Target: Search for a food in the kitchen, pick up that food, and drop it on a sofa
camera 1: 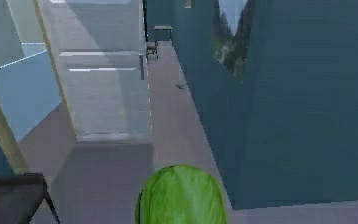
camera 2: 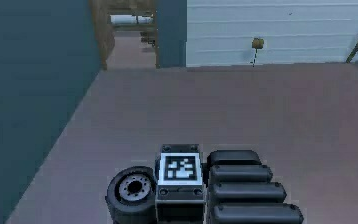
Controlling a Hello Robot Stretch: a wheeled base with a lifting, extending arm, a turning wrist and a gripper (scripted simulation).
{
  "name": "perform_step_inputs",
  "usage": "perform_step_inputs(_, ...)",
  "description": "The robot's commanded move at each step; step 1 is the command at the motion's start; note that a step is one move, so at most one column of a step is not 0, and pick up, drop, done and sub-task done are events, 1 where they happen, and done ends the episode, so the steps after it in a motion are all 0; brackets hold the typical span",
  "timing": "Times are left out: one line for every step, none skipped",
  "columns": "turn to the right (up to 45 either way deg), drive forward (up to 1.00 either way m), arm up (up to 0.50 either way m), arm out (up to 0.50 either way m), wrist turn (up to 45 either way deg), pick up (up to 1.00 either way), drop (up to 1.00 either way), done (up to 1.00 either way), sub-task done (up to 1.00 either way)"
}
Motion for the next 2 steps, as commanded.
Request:
perform_step_inputs(0.0, 1.00, 0.00, 0.00, 0.0, 0.00, 0.00, 0.00, 0.00)
perform_step_inputs(-3.0, 0.00, 0.00, 0.00, 0.0, 0.00, 0.00, 0.00, 0.00)
